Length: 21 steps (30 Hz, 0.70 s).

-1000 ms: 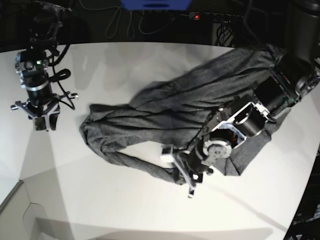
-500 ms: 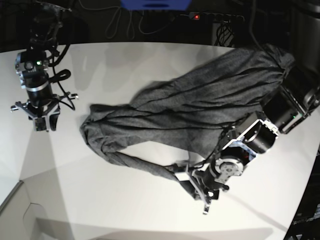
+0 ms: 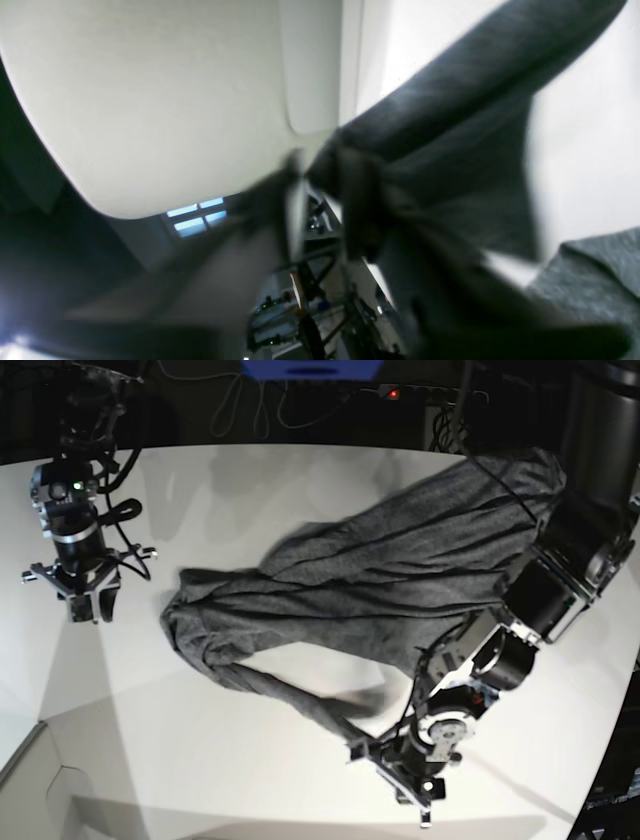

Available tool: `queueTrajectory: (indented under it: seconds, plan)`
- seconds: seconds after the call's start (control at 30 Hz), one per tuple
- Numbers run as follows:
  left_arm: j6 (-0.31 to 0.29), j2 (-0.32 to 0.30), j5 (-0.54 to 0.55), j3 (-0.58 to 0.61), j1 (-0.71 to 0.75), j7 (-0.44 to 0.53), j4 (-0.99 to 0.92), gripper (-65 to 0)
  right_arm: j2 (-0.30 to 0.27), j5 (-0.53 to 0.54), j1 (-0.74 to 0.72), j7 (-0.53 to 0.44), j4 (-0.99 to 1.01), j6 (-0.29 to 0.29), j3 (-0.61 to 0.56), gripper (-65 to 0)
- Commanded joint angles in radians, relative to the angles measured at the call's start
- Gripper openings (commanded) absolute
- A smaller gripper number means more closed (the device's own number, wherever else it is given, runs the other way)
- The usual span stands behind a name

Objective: Layout the t-shirt on the table in an organized manner, then fold the t-shirt properly
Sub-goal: 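Pull the grasped fabric with the left gripper away from the shirt and release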

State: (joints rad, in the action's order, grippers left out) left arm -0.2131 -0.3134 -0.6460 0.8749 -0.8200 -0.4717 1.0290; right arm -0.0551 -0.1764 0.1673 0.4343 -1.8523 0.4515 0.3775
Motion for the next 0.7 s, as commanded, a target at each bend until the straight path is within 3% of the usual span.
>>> queueTrajectory:
  seconds: [0.0, 0.1, 0.17, 0.33, 0.43, 0.57, 0.67]
  plan:
    - [0.017, 0.0, -0.013, -0.01, -0.04, -0.005, 0.012, -40.0, -0.009, 0.01, -0.008, -0.025, -0.019, -0.001, 0.002, -54.6]
    - [0.017, -0.007, -0.013, -0.01, -0.04, 0.001, 0.012, -24.0, -0.009, 0.01, -0.008, -0.025, -0.019, -0.001, 0.002, -54.6]
    - [0.017, -0.008, -0.011, -0.012, -0.04, 0.003, 0.014, -19.2, -0.009, 0.01, -0.008, -0.025, -0.019, -0.001, 0.002, -54.6]
    - [0.017, -0.002, -0.01, -0.085, -0.04, -0.003, 0.046, -18.9, -0.009, 0.01, -0.01, -0.027, -0.019, -0.001, 0.002, -54.6]
    - [0.016, -0.002, 0.027, -0.248, 0.011, -0.003, 0.113, -18.9, -0.009, 0.01, -0.015, -0.027, -0.02, -0.001, 0.002, -54.6]
    - [0.016, 0.0, 0.154, -0.478, 0.104, -0.005, 0.179, -18.9, -0.009, 0.01, -0.024, -0.018, -0.019, 0.0, -0.018, -54.1]
    - [0.016, 0.0, 0.222, -0.598, 0.187, -0.005, 0.167, -18.9, -0.016, 0.01, -0.024, 0.065, -0.02, 0.002, -0.088, -51.0]
